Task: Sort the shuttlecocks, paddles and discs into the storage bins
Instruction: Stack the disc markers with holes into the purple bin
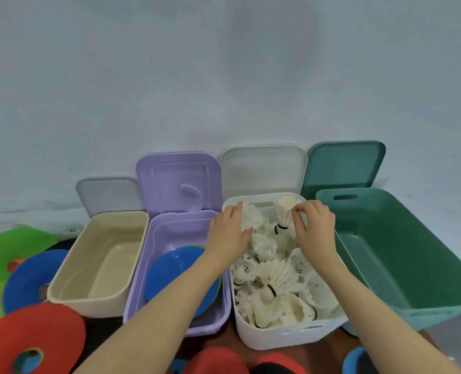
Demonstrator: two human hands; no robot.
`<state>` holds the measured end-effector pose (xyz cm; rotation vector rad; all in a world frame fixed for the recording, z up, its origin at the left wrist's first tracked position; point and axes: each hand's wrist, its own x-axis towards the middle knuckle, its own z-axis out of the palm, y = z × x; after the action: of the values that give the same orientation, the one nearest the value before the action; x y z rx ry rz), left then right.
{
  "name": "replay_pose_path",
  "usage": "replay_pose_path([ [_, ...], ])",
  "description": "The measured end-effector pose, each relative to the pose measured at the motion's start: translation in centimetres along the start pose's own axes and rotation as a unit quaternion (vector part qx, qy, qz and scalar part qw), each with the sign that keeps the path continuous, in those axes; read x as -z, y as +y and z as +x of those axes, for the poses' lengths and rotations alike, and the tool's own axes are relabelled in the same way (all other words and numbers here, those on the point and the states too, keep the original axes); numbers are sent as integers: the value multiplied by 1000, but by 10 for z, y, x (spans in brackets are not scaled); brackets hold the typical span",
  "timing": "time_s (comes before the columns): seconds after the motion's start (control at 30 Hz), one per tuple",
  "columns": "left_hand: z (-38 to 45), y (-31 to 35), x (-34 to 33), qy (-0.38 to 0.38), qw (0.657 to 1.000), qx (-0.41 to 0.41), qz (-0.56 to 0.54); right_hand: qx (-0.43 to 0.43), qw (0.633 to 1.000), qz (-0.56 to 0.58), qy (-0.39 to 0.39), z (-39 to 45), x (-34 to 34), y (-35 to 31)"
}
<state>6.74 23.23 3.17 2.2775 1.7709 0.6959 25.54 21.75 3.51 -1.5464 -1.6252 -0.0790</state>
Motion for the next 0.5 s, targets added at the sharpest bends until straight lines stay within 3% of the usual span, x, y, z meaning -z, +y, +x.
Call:
replay_pose_path([
  [0.17, 42, 2, -27, -16, 1000, 4, 20, 13, 997, -23, -70, 26, -37, 28],
  [0.33, 56, -8, -49, -141, 985, -40, 87, 10, 979, -58, -196, 23, -58, 54],
  [0.5, 62, -7, -45, -115, 987, -47, 105, -2, 973, -51, -225, 19, -50, 57],
])
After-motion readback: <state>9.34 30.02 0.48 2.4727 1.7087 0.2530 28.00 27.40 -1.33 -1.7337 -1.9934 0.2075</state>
